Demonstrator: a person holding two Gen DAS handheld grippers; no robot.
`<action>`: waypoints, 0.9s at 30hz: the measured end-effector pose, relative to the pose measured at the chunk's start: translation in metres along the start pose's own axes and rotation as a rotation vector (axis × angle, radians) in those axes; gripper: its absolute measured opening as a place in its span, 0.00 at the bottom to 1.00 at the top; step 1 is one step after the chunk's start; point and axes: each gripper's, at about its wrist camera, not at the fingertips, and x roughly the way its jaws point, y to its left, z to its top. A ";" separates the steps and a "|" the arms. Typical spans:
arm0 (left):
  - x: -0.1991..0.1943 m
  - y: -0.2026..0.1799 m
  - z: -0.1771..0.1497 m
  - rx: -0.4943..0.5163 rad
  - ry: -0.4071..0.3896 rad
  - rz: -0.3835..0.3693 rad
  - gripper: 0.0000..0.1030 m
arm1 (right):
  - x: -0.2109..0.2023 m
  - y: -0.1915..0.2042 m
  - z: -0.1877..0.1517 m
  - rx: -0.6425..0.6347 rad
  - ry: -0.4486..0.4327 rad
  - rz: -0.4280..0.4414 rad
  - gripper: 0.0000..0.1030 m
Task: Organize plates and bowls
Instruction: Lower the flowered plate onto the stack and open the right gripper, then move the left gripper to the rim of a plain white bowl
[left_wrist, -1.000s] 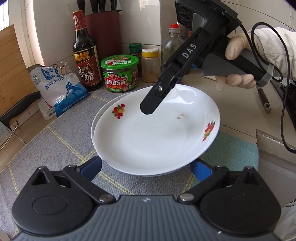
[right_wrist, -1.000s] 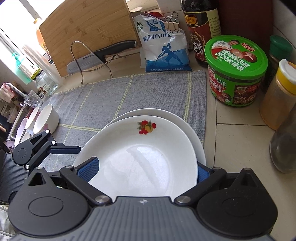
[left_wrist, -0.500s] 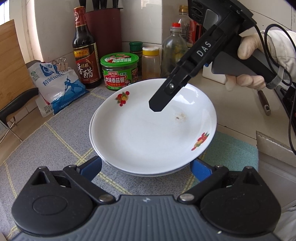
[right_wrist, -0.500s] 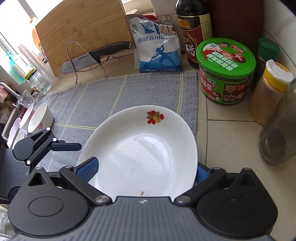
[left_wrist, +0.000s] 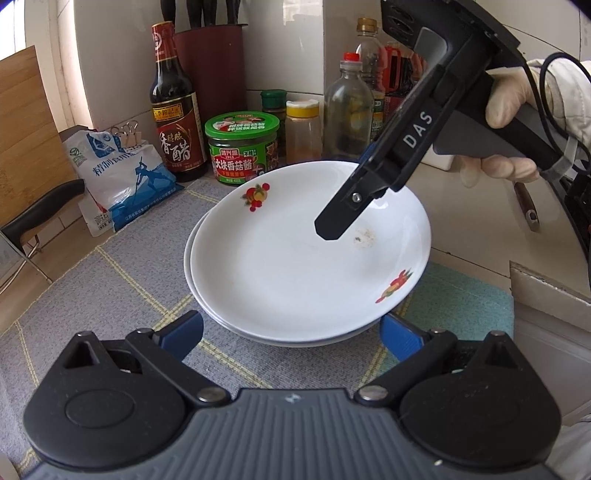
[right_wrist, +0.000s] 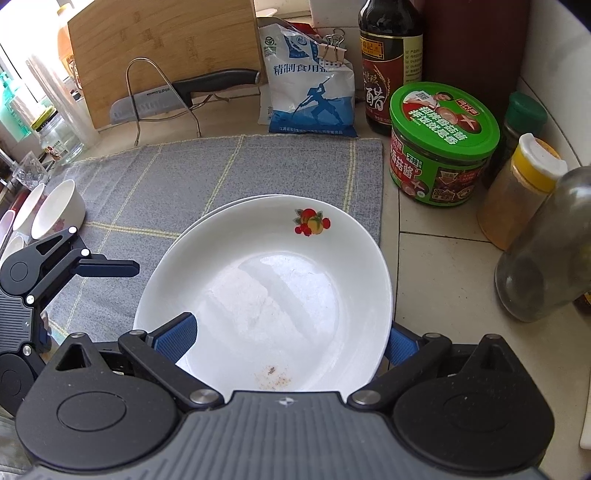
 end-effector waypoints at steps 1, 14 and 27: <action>-0.001 0.000 0.000 0.000 -0.001 0.002 0.98 | 0.000 0.001 -0.001 -0.004 0.002 -0.010 1.00; -0.030 -0.002 -0.010 -0.032 -0.058 0.065 0.99 | -0.015 0.018 -0.023 -0.055 -0.099 -0.134 1.00; -0.085 0.021 -0.021 -0.237 -0.125 0.260 0.99 | -0.036 0.102 -0.034 -0.338 -0.365 -0.297 1.00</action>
